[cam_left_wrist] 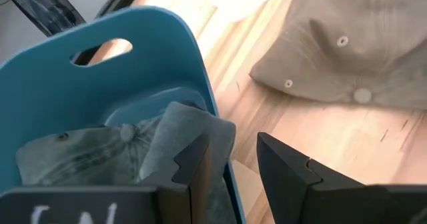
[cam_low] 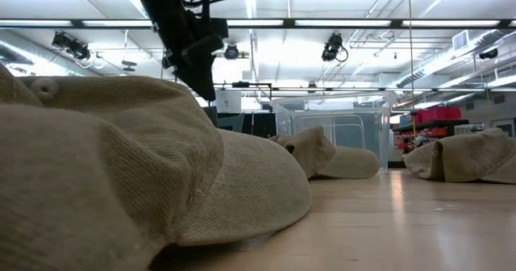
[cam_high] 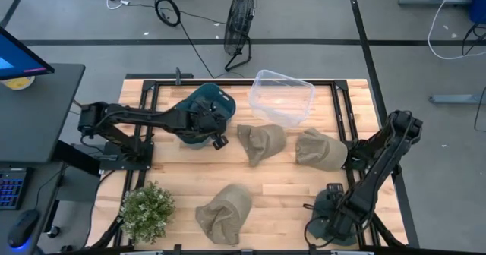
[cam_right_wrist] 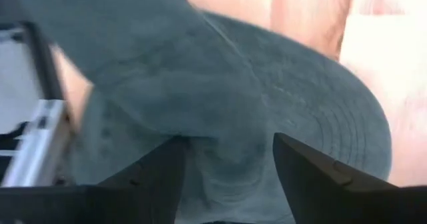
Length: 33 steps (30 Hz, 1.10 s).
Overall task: Pick & Place hat
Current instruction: Put the blue cap into the blue bin
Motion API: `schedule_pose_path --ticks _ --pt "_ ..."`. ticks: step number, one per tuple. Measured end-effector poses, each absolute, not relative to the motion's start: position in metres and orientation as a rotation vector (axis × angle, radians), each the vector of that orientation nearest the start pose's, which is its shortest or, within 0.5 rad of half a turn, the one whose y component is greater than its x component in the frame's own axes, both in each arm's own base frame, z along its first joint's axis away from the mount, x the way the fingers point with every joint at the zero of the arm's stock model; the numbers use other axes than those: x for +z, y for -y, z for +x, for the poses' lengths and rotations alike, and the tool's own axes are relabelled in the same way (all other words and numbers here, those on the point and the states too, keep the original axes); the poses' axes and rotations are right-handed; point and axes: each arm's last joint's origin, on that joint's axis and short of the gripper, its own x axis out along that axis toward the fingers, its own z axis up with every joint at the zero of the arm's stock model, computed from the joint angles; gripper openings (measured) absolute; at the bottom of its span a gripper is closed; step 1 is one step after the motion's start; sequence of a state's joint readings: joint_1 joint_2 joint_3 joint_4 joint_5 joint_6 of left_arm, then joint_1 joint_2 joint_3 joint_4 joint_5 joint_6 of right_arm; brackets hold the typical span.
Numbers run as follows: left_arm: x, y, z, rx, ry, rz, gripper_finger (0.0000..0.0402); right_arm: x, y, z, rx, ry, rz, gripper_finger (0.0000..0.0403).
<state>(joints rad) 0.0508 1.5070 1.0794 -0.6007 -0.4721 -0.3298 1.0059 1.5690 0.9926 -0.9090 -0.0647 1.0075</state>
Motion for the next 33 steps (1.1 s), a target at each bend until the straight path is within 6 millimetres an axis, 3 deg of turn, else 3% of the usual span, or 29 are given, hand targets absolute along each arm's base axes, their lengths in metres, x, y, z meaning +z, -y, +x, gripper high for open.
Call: schedule_pose_path --ticks 7,12,14,20,25,28,33 --pt "0.238 -0.025 0.3 0.624 -0.925 -0.071 0.0126 0.176 -0.228 0.14 0.126 -1.599 -0.02 0.0169" --pt "0.238 -0.024 0.3 0.623 -0.923 -0.07 0.0126 0.176 -0.228 0.14 0.186 -1.593 -0.08 0.0043" --pt "0.238 -0.022 0.3 0.605 -0.925 -0.079 0.0126 0.176 -0.228 0.14 0.222 -1.587 -0.11 0.0015" --pt "0.239 -0.004 0.306 0.418 -0.906 -0.283 0.0126 0.192 -0.236 0.15 0.389 -1.451 -0.287 0.0007" --pt "0.247 0.019 0.317 0.222 -0.802 -0.296 0.0126 0.217 -0.242 0.171 0.499 -1.172 -0.623 0.0005" --pt "0.254 0.029 0.322 0.179 -0.716 -0.32 0.0126 0.229 -0.242 0.185 0.483 -0.993 -0.863 0.0003" --pt "0.263 0.04 0.329 0.168 -0.59 -0.54 0.0126 0.238 -0.227 0.213 0.316 -0.829 -1.183 0.0003"
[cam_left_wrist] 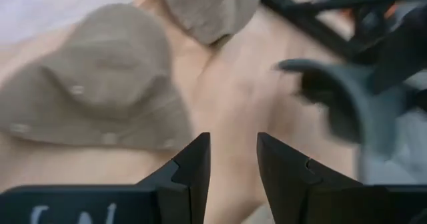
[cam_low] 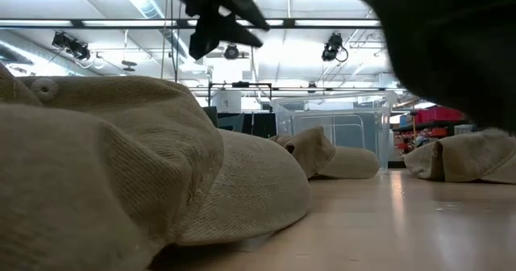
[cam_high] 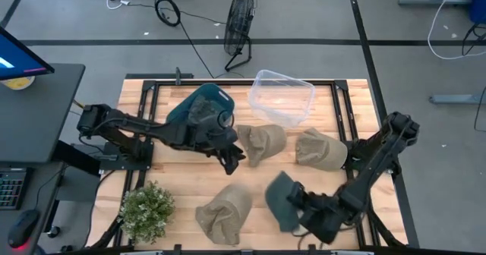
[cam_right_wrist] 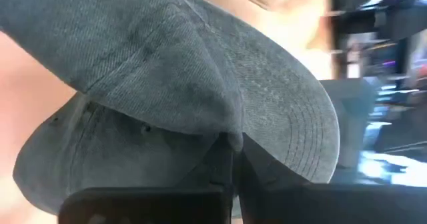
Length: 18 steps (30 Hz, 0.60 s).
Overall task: Pick & Place hat
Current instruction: Put the blue cap into the blue bin
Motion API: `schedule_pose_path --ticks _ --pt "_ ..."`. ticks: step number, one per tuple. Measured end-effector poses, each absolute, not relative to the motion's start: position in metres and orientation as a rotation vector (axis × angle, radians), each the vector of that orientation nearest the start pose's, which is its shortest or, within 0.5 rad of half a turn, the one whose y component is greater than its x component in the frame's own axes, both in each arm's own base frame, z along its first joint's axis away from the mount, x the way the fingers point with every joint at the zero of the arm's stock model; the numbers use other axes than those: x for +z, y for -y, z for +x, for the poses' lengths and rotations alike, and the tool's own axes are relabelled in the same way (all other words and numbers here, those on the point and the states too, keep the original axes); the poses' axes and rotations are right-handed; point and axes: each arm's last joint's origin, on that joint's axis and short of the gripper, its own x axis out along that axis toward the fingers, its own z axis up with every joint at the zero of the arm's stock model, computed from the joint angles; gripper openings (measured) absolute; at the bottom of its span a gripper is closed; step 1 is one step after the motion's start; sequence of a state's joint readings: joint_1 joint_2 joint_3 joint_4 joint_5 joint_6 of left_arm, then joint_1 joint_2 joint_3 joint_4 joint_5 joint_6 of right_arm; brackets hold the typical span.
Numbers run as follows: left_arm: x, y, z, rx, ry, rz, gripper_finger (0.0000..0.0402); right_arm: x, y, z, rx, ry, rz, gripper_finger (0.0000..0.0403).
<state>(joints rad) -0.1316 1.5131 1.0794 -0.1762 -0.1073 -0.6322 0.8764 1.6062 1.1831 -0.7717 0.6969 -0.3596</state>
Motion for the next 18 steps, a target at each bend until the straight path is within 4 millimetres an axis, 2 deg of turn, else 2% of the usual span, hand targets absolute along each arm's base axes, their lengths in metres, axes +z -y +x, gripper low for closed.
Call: schedule_pose_path --ticks 6,13,18 --pt "0.266 0.047 0.33 0.154 -0.559 -0.608 0.0126 0.243 -0.201 0.247 0.282 -0.809 -1.421 0.0002" --pt "0.27 0.052 0.331 0.128 -0.521 -0.61 0.0126 0.247 -0.168 0.28 0.276 -0.815 -1.519 0.0002" --pt "0.27 0.055 0.331 0.127 -0.524 -0.624 0.0126 0.248 -0.15 0.293 0.288 -0.836 -1.545 0.0002"
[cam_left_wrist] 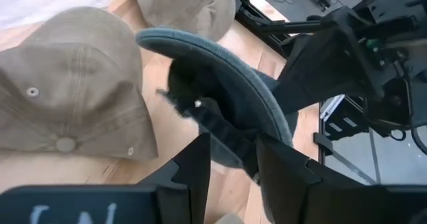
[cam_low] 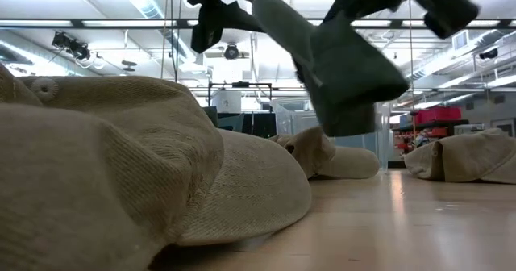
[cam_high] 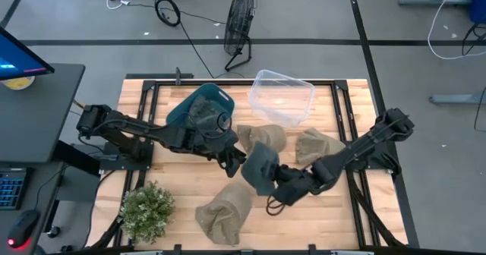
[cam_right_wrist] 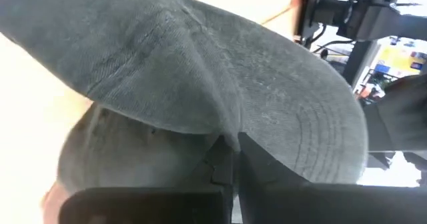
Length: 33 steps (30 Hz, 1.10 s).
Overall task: Pick & Place hat
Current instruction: Put the blue cap into the blue bin
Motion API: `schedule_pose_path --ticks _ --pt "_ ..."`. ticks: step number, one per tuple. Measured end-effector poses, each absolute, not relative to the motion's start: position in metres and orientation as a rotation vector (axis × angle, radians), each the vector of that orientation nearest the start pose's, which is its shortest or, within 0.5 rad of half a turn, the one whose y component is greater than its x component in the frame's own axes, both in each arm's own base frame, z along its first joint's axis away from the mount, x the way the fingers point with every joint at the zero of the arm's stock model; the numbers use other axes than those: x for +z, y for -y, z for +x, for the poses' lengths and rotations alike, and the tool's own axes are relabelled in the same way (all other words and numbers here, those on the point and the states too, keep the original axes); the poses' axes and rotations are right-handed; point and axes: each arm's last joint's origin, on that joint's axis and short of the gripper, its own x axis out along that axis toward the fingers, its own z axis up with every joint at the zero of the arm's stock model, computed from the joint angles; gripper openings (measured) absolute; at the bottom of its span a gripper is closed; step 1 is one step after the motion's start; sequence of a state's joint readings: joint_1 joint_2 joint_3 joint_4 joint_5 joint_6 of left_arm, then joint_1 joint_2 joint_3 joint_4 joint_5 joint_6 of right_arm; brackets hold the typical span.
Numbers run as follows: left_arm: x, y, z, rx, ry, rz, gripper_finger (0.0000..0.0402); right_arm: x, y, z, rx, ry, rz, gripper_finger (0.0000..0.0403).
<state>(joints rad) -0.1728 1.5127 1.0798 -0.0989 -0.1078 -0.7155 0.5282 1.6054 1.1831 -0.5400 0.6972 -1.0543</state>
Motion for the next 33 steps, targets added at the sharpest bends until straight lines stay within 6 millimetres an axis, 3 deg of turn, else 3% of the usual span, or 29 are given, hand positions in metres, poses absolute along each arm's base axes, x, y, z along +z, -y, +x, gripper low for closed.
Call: schedule_pose_path --ticks 5,16,20,33 --pt "0.269 0.055 0.331 0.128 -0.531 -0.625 0.0126 0.247 -0.145 0.296 0.334 -0.832 -1.533 0.0002" --pt "0.27 0.046 0.332 0.148 -0.515 -0.632 0.0126 0.242 -0.164 0.278 0.435 -0.852 -1.47 0.0002" --pt "0.272 0.048 0.333 0.139 -0.5 -0.64 0.0126 0.244 -0.159 0.282 0.333 -0.859 -1.496 0.0002" --pt "0.272 0.049 0.333 0.134 -0.499 -0.635 0.0126 0.25 -0.142 0.301 0.307 -0.805 -1.57 0.0002"
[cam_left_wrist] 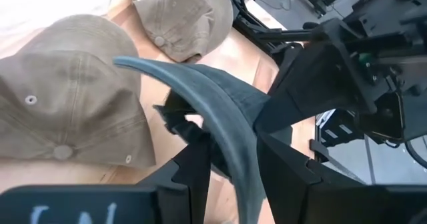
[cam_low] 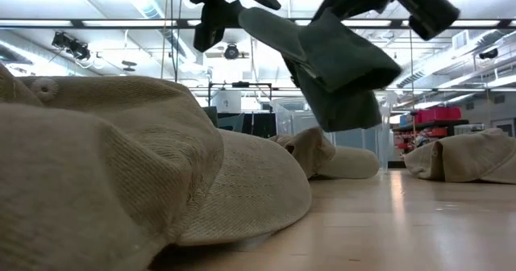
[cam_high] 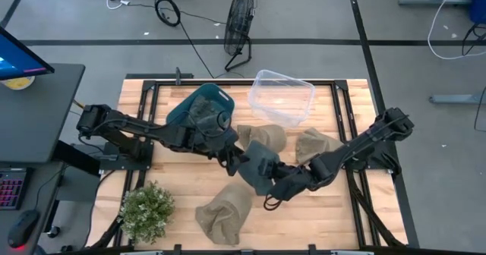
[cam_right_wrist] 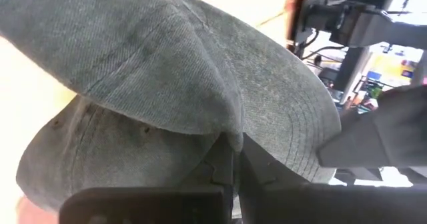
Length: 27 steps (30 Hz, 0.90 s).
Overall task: Pick & Place hat
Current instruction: Put the blue cap into the blue bin
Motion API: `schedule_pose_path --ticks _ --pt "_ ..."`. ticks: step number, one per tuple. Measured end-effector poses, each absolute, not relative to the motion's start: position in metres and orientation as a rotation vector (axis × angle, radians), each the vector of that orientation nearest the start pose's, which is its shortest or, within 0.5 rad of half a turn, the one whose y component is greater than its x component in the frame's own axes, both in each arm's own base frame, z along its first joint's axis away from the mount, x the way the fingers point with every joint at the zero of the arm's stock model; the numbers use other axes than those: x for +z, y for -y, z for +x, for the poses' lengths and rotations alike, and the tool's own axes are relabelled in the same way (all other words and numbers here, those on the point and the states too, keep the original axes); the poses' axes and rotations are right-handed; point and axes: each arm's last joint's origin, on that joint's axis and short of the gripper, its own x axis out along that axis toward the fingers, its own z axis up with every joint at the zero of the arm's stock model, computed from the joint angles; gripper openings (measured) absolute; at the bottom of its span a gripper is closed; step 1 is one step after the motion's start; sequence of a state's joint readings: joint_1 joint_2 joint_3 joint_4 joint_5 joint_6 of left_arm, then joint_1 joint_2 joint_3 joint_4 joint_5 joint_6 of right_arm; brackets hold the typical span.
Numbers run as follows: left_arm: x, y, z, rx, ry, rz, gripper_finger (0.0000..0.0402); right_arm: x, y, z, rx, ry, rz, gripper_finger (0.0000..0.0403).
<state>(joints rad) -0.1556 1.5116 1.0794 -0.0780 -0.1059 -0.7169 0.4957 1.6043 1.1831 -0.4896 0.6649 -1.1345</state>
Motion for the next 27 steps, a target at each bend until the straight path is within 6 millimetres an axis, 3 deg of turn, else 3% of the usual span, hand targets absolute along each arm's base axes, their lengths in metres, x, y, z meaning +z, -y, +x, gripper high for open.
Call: schedule_pose_path --ticks 5,11,16,21,27 --pt "0.271 0.051 0.332 0.12 -0.507 -0.587 0.011 0.253 -0.137 0.308 0.244 -0.782 -1.504 0.0004" --pt "0.271 0.051 0.331 0.106 -0.518 -0.534 0.0017 0.255 -0.134 0.311 0.172 -0.771 -1.362 0.0042" --pt "0.27 0.05 0.331 0.13 -0.521 -0.526 0.0017 0.254 -0.133 0.31 0.089 -0.781 -1.191 0.0079" --pt "0.27 0.046 0.325 0.243 -0.531 -0.485 0.0011 0.252 -0.132 0.304 -0.119 -0.819 -1.045 0.0112" --pt "0.296 0.036 0.292 0.409 -0.502 -0.421 0.0014 0.247 -0.132 0.284 -0.361 -0.877 -0.955 0.0144"
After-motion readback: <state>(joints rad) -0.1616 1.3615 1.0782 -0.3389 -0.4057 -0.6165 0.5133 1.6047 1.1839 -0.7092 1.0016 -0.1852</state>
